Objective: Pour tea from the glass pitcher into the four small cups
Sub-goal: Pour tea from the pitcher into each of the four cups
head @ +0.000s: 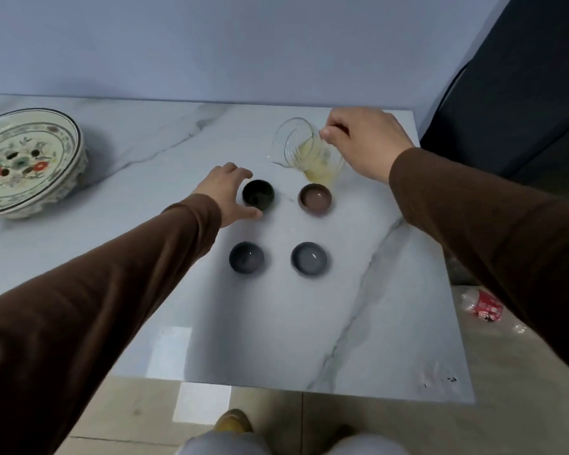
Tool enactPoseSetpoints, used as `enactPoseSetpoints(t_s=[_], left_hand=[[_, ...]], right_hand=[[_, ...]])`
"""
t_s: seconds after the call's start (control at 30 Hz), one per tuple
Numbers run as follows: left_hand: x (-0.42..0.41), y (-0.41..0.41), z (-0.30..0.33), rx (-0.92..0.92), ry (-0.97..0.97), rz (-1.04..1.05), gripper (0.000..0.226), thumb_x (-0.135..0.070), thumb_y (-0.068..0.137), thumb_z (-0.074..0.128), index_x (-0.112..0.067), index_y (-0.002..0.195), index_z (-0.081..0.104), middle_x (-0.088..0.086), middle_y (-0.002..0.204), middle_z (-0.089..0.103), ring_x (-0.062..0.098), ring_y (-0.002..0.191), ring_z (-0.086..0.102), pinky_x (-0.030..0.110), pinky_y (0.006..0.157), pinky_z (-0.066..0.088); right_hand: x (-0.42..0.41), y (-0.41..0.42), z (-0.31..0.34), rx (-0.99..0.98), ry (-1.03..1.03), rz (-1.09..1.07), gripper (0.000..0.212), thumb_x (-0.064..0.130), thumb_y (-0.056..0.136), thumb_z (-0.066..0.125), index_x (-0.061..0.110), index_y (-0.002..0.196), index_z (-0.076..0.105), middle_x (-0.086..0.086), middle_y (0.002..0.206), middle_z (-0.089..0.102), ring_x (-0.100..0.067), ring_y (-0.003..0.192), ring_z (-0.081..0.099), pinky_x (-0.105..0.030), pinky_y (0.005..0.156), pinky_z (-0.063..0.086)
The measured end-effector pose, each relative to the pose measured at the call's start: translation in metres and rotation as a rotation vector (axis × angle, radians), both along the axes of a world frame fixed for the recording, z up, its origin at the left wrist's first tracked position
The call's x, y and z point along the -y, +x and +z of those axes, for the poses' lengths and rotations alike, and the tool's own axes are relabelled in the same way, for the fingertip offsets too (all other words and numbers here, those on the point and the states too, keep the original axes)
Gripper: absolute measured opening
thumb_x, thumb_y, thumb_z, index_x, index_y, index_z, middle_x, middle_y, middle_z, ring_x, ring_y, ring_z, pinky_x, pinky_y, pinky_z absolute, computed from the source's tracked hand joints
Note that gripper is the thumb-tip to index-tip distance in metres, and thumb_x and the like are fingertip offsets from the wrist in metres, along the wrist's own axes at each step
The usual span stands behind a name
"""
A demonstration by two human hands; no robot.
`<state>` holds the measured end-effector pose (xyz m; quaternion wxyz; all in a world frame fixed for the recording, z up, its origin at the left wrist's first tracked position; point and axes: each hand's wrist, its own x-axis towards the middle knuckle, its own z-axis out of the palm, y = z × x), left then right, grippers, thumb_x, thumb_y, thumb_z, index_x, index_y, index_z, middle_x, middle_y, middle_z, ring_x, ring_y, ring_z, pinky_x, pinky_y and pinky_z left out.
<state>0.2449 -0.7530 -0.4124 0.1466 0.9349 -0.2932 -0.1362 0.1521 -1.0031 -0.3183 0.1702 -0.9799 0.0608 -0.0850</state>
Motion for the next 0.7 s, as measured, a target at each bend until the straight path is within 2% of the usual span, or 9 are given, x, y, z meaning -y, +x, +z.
enactPoseSetpoints(t_s=[0.17, 0.33, 0.47, 0.7], left_hand=[[0.005, 0.009, -0.016, 0.073, -0.012, -0.056, 0.089, -0.058, 0.062, 0.075, -0.02, 0.137, 0.045, 0.005, 0.132, 0.049, 0.024, 0.125, 0.04, 0.036, 0.104, 0.035], [0.006, 0.018, -0.024, 0.101, -0.048, -0.097, 0.089, -0.059, 0.058, 0.078, -0.024, 0.133, 0.047, 0.001, 0.124, 0.054, 0.022, 0.115, 0.046, 0.035, 0.098, 0.04], [0.006, 0.024, -0.025, 0.096, -0.076, -0.117, 0.086, -0.06, 0.056, 0.079, -0.026, 0.13, 0.049, -0.004, 0.119, 0.057, 0.017, 0.107, 0.047, 0.035, 0.094, 0.042], [0.008, 0.025, -0.016, 0.074, -0.071, -0.11, 0.079, -0.056, 0.058, 0.08, -0.027, 0.127, 0.052, -0.01, 0.105, 0.054, 0.017, 0.106, 0.046, 0.035, 0.092, 0.042]], right_hand=[[0.001, 0.014, -0.01, 0.057, -0.063, 0.058, 0.024, 0.04, 0.095, 0.045, 0.023, 0.089, 0.06, 0.004, 0.082, 0.06, -0.021, 0.083, 0.051, -0.031, 0.072, 0.034], [0.0, 0.02, -0.021, 0.081, -0.157, 0.115, 0.024, 0.039, 0.097, 0.045, 0.021, 0.094, 0.061, 0.003, 0.084, 0.058, -0.021, 0.082, 0.048, -0.031, 0.072, 0.032], [-0.001, 0.022, -0.024, 0.089, -0.214, 0.136, 0.024, 0.037, 0.098, 0.043, 0.02, 0.096, 0.06, 0.002, 0.086, 0.058, -0.024, 0.083, 0.051, -0.033, 0.072, 0.036], [-0.019, 0.023, -0.013, 0.078, -0.28, 0.151, 0.022, 0.035, 0.098, 0.044, 0.02, 0.097, 0.06, 0.0, 0.091, 0.063, -0.026, 0.085, 0.054, -0.036, 0.076, 0.043]])
